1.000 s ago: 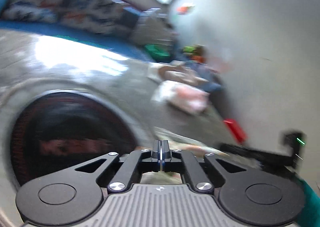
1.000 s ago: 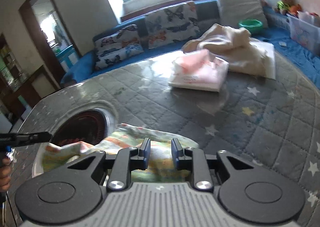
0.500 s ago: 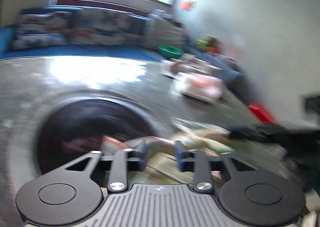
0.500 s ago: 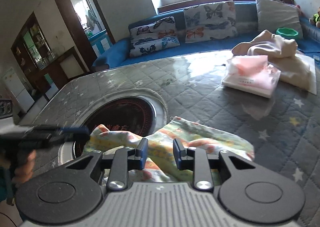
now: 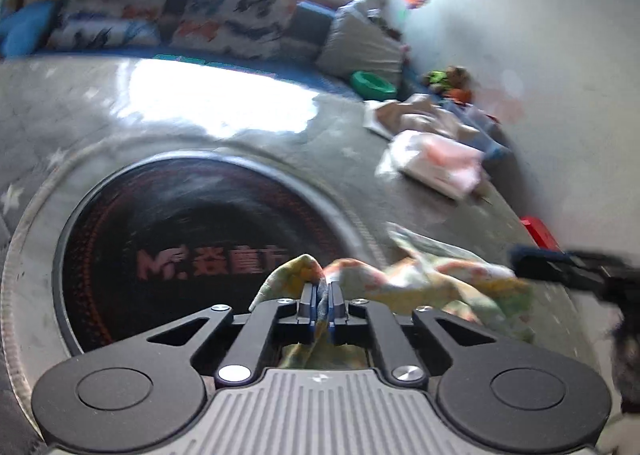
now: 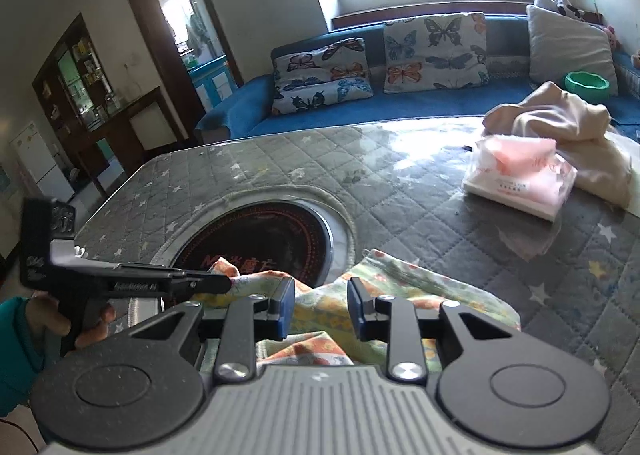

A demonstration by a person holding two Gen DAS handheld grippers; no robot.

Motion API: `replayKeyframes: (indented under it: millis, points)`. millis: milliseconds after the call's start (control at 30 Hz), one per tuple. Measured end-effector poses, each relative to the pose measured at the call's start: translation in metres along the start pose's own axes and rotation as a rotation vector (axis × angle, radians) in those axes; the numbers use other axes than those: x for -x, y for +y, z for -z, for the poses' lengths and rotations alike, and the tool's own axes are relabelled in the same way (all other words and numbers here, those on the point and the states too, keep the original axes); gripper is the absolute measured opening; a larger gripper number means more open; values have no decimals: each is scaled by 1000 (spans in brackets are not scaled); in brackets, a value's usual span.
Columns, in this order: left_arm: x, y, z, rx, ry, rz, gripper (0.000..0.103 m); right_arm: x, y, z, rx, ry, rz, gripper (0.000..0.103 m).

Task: Fold clothes
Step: 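Bring both grippers together and lay the held cloth edges down beside the hob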

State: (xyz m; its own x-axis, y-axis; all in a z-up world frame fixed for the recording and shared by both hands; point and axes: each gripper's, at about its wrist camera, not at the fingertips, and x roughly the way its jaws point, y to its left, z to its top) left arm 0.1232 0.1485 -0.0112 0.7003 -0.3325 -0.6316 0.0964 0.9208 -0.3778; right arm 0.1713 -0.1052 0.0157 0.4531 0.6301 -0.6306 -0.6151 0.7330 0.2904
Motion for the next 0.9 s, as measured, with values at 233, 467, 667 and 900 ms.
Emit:
replayKeyframes:
  millis: [233,467,667,900]
  points:
    - [10,-71,44,-253,-13,34,3,-9,31,-4,92,56,-87,28]
    - [1,-85,72,-280,-26,4,3,-39,77,11,305,213,-150,28]
    - [-1,-91,86,-316,-41,-17,3,-65,88,17,302,316,-128,29]
    - [-3,-87,86,-309,-45,-14,3,-66,91,23,311,293,-48,3]
